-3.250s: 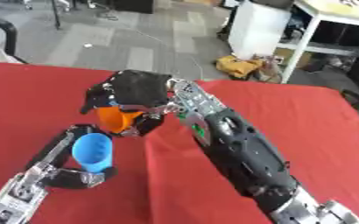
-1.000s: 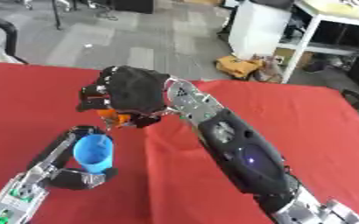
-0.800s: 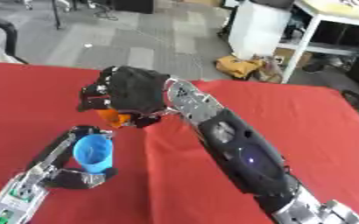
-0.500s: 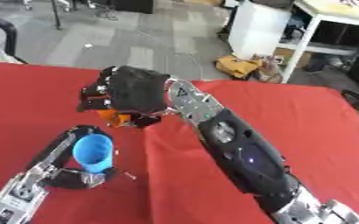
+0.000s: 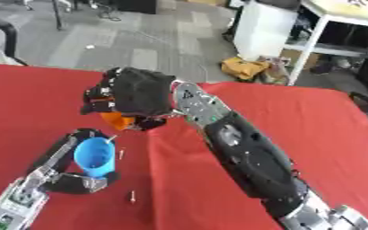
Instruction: Pour the contents of one cup into another cup.
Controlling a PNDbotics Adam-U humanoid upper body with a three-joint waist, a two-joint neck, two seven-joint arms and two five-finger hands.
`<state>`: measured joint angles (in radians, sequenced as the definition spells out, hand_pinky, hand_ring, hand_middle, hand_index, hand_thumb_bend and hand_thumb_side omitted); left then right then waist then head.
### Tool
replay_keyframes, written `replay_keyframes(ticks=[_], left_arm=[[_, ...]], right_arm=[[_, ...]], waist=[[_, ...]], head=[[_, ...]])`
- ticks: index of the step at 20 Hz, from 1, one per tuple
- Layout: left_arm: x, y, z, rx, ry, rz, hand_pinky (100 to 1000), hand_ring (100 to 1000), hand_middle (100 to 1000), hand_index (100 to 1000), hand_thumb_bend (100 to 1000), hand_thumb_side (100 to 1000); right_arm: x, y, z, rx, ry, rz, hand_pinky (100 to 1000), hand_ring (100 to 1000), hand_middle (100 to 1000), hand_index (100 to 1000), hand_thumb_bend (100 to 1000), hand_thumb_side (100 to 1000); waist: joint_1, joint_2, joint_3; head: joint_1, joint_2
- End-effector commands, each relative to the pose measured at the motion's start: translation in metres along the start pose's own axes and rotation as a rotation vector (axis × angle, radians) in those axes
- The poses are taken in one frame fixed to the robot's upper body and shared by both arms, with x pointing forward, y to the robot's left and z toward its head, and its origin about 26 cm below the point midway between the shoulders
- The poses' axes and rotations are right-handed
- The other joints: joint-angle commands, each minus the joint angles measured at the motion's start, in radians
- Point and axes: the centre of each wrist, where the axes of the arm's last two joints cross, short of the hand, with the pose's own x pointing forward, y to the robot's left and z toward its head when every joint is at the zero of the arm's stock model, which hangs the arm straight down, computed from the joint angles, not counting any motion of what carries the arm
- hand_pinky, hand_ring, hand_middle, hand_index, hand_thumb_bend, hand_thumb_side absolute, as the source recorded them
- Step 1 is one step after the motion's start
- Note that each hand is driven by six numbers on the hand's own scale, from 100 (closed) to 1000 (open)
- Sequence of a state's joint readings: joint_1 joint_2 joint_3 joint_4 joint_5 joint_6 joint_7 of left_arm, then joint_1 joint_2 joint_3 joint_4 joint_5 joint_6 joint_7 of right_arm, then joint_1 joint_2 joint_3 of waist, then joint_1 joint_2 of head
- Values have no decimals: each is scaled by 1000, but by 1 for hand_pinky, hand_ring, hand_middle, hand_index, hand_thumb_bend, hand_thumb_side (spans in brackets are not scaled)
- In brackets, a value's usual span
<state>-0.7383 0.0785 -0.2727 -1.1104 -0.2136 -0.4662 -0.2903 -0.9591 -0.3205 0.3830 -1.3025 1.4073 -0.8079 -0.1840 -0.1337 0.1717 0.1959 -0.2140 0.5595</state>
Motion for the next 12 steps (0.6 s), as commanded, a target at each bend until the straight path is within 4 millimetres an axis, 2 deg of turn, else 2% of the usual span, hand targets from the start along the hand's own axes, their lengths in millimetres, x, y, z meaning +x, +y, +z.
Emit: replay_keyframes(ticks=[1, 12], left_arm=[[7, 5, -9, 1, -27, -14, 383, 497, 503, 681, 497, 100], [5, 3, -9, -7, -22, -15, 385, 499, 505, 683, 493, 100]], right_arm=[[-10, -11, 4, -3, 4, 42, 513, 484, 715, 824, 309, 100], [-9, -15, 2, -16, -7, 49, 515, 486, 714, 823, 309, 100]], waist=[[9, -21, -4], [9, -20, -8]], head=[[-3, -8], [-5, -7]])
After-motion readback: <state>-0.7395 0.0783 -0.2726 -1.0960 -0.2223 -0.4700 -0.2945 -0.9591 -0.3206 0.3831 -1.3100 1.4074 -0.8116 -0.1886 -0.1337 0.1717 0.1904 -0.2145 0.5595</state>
